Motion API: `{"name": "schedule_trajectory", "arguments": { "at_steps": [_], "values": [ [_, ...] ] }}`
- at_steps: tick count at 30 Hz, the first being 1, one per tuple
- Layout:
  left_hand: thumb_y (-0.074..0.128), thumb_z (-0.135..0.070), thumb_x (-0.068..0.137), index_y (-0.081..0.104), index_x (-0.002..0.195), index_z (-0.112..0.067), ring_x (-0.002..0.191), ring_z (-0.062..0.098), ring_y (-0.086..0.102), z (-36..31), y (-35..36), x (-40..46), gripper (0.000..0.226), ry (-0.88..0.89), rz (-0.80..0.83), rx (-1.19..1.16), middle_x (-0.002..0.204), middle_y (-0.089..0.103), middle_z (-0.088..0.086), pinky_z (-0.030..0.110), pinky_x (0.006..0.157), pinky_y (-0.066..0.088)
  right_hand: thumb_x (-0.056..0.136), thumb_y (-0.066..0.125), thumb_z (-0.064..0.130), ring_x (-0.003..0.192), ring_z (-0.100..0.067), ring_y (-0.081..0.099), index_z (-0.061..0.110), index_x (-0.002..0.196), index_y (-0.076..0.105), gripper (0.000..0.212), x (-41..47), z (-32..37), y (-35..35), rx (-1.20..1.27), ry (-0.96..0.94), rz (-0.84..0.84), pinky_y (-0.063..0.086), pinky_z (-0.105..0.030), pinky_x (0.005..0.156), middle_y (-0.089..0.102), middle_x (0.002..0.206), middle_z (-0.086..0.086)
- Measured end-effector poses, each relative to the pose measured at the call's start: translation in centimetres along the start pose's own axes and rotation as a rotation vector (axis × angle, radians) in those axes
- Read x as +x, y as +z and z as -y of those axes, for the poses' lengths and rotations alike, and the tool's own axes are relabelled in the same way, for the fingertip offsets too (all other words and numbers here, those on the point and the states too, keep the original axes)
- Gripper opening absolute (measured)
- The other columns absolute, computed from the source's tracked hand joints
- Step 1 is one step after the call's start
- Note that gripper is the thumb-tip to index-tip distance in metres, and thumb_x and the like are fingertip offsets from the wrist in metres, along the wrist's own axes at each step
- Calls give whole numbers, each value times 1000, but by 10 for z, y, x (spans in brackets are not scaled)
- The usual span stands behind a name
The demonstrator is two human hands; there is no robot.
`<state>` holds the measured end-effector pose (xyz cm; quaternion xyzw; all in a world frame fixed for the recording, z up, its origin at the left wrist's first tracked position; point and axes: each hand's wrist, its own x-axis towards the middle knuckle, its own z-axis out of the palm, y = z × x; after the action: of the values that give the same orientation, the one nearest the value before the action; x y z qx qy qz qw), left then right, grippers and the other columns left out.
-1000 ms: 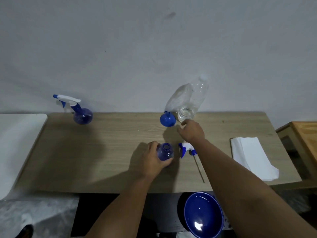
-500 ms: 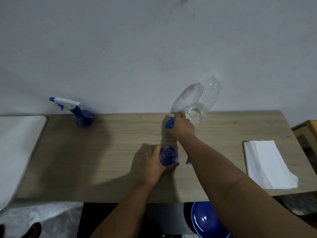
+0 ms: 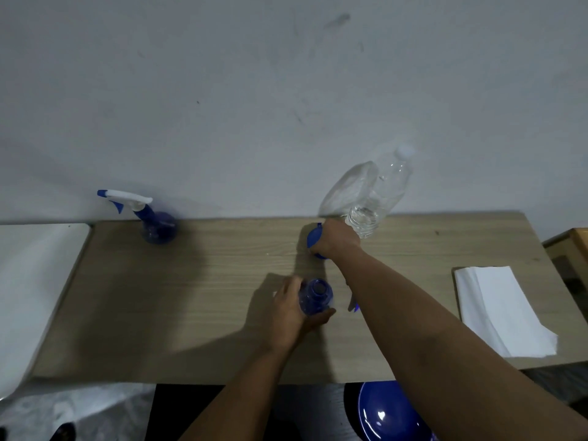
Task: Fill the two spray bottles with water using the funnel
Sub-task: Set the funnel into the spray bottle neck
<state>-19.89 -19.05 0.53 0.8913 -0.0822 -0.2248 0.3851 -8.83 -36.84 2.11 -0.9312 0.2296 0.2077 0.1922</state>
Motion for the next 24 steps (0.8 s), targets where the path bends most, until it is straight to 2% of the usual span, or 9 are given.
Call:
{"name": "schedule_trajectory", "arguments": {
  "at_steps": [4,8,10,12,15,17,20,22,24],
  "values": [
    [88,-58,60,47,110,-30,104,13,60,-7,-3,-4,70,17,-48,-40,116,62,-7,35,83,56,73,90,37,103,-29,66,9,123,61,64,-18,-2,-16,312,-54,-79,58,-40,81,67,115,-8],
    [92,-44,59,44,96,-30,87,18,63,-15,-4,-12,62,22,-73,-79,100,65,-4,35,71,54,73,97,28,107,-25,67,5,129,66,68,-52,-7,-33,766,-118,-124,60,-39,89,67,120,-6],
    [92,-41,57,46,96,-30,87,19,65,-18,-6,-14,61,23,-74,-110,98,66,-5,38,73,55,72,98,26,112,-23,67,11,140,61,79,-74,-11,-40,990,-134,-99,62,-41,95,64,130,-3],
    [92,-40,57,49,100,-28,88,18,65,-23,-6,-17,61,19,-67,-127,99,67,-6,39,76,55,72,98,24,112,-19,69,19,143,58,82,-97,-15,-43,1135,-165,-70,63,-38,90,63,131,0],
    [93,-38,57,54,103,-21,89,22,65,-26,-2,-23,62,1,-95,-139,99,67,-3,39,76,53,70,100,22,99,-12,70,23,137,61,78,-125,-22,-39,1182,-235,-92,59,-29,75,68,127,-6],
    [94,-33,59,55,105,-16,91,24,65,-31,-1,-25,63,-1,-96,-154,100,67,1,35,71,49,71,98,11,88,-11,69,18,133,61,73,-141,-25,-33,1221,-280,-106,59,-27,70,70,118,-8],
    [92,-31,63,54,112,-15,97,24,64,-37,0,-27,64,-36,-66,-138,107,66,2,30,73,42,67,100,10,106,-24,72,21,130,61,75,-155,-29,-16,1247,-350,-162,63,-35,89,73,120,-7],
    [90,-34,62,54,113,-25,96,22,68,-38,1,-27,64,-36,-49,-143,106,69,-3,33,77,50,60,102,19,115,-28,71,31,125,62,77,-163,-29,-3,1256,-376,-249,61,-39,96,72,124,-7],
    [83,-32,73,54,107,-28,85,13,69,-41,-2,-29,45,-53,-18,-241,96,69,-9,30,76,54,57,102,24,116,-28,71,42,121,62,78,-169,-30,8,1263,-379,-304,60,-42,97,72,126,-6]
  ]
}}
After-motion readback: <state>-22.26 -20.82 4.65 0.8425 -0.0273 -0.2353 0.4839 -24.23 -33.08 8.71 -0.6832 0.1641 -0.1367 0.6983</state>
